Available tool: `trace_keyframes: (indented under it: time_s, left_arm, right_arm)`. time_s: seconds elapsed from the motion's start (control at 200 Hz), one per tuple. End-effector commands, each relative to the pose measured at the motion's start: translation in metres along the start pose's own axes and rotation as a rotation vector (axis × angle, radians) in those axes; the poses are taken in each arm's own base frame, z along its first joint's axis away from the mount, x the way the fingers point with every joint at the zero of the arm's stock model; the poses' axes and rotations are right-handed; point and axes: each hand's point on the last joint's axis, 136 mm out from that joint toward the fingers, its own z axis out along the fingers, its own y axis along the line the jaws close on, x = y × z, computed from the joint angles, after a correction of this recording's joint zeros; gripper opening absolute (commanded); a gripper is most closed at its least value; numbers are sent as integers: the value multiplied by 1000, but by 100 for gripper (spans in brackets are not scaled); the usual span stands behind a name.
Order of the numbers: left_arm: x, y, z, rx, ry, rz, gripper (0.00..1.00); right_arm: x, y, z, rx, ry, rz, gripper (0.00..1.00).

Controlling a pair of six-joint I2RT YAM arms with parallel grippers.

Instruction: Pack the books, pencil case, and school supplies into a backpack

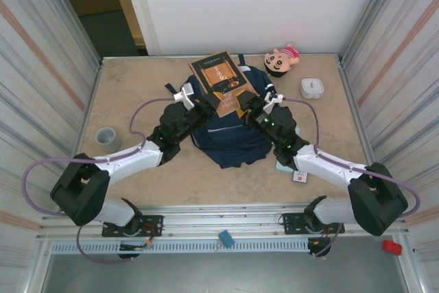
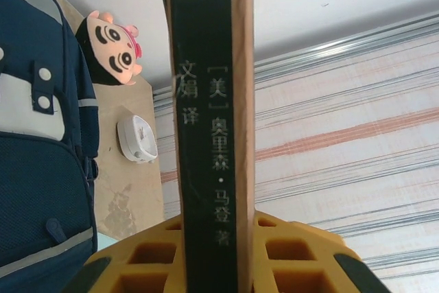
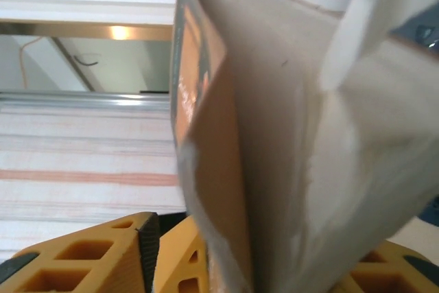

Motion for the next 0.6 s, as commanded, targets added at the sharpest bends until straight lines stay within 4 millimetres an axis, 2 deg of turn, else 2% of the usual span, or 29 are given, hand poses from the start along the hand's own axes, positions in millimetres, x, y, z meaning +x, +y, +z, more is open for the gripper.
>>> trace_keyframes:
  time_s: [0.0,0.18,0.21,0.266,0.286,0.441,0.591]
  left_arm:
    - [2,-23,7,75,-1,7,0]
    - [18,-16,16,68,35,-12,0]
    - [19,-16,16,66,36,-13,0]
    - [21,-10,17,46,43,-18,0]
    - [21,-9,18,39,44,-17,3]
    - [21,14,12,-89,53,52,33]
    - [18,43,-5,-246,110,220,53]
  right_arm:
    - [-27,30,3,-69,-116,-23,47]
    - [-28,35,11,-105,-108,-13,34]
    - [-28,36,11,-112,-107,-19,27]
    - [-29,35,11,-119,-108,-22,7]
    - [-29,33,10,-116,-109,-23,0]
    - [-43,22,-6,-86,-117,-80,0]
    - [-65,6,-32,3,-89,-157,0]
